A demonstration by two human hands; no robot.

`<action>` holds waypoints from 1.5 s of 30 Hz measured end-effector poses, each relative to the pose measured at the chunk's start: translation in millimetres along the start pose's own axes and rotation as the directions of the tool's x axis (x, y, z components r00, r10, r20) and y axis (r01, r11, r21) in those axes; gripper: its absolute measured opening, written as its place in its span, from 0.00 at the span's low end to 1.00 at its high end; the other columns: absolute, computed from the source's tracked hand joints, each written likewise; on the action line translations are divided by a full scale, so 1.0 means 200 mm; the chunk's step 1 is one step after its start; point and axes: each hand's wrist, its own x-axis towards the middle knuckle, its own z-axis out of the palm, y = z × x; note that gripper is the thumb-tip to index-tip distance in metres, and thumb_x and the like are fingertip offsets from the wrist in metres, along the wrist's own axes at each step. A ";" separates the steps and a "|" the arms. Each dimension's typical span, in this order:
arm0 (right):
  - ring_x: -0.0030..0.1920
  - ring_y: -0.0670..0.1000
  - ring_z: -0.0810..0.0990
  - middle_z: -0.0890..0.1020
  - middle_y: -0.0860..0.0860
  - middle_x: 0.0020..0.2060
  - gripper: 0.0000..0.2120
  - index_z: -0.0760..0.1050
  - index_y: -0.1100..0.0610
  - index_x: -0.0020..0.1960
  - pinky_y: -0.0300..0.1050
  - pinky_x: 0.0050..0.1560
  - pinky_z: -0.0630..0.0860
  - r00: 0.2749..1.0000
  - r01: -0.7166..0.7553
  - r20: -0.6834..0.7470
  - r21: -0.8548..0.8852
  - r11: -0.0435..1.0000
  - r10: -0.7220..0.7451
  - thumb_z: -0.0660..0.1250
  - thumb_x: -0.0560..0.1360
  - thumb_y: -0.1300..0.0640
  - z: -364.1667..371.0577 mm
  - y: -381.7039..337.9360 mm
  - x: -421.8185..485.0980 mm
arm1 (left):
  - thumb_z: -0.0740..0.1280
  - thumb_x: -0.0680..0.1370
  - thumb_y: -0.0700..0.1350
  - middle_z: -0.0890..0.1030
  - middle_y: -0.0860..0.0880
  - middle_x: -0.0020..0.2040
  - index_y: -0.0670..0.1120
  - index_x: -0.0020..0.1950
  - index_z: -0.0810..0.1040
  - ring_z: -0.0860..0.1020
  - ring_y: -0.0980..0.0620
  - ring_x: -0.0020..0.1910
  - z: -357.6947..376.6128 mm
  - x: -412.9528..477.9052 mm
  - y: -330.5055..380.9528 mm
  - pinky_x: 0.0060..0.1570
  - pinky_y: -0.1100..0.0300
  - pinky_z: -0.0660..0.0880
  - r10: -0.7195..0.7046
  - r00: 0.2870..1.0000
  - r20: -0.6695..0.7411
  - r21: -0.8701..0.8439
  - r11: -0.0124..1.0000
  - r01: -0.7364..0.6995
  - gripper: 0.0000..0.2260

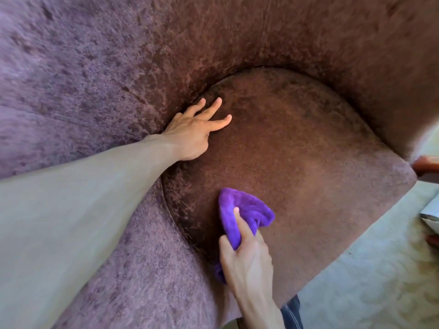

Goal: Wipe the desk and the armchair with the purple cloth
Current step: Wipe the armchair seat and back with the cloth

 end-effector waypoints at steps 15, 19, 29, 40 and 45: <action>0.58 0.61 0.81 0.72 0.56 0.66 0.38 0.48 0.39 0.81 0.53 0.56 0.77 0.985 0.137 0.151 -0.397 0.907 -0.083 0.62 0.77 0.39 0.02 -0.30 0.18 | 0.55 0.78 0.30 0.64 0.55 0.79 0.57 0.71 0.76 0.60 0.46 0.79 0.00 0.02 -0.02 0.76 0.62 0.53 0.018 0.976 -0.215 -0.238 0.969 -0.070 0.30; 0.63 0.58 0.79 0.74 0.52 0.69 0.34 0.54 0.32 0.78 0.51 0.60 0.75 0.986 0.082 0.163 -0.224 0.971 -0.046 0.60 0.74 0.40 -0.03 -0.25 0.12 | 0.54 0.78 0.30 0.64 0.57 0.79 0.58 0.70 0.77 0.59 0.48 0.79 -0.02 0.02 -0.01 0.76 0.64 0.52 0.000 0.979 -0.201 -0.266 0.963 -0.055 0.30; 0.62 0.67 0.78 0.74 0.62 0.67 0.35 0.53 0.40 0.81 0.57 0.60 0.74 0.996 0.029 -0.080 -0.242 0.970 -0.050 0.63 0.78 0.44 -0.23 -0.53 0.56 | 0.54 0.77 0.30 0.67 0.58 0.77 0.57 0.68 0.79 0.62 0.51 0.77 -0.02 0.03 0.00 0.70 0.73 0.50 -0.059 0.973 -0.223 -0.310 0.951 -0.013 0.30; 0.63 0.60 0.79 0.82 0.53 0.63 0.32 0.60 0.31 0.75 0.50 0.56 0.74 0.999 0.028 0.031 -0.020 0.999 -0.028 0.60 0.72 0.44 -0.24 -0.37 0.26 | 0.53 0.77 0.30 0.65 0.60 0.78 0.55 0.71 0.76 0.60 0.57 0.79 -0.11 -0.01 0.01 0.77 0.62 0.52 -0.070 0.993 -0.098 -0.357 0.933 0.031 0.30; 0.62 0.64 0.78 0.78 0.59 0.65 0.34 0.58 0.36 0.79 0.54 0.58 0.74 0.951 0.062 -0.308 0.074 0.995 -0.037 0.62 0.74 0.46 -0.34 -0.48 0.48 | 0.53 0.76 0.30 0.66 0.62 0.77 0.55 0.70 0.77 0.60 0.58 0.78 -0.11 -0.01 0.01 0.78 0.58 0.55 -0.082 0.991 -0.101 -0.367 0.929 0.039 0.30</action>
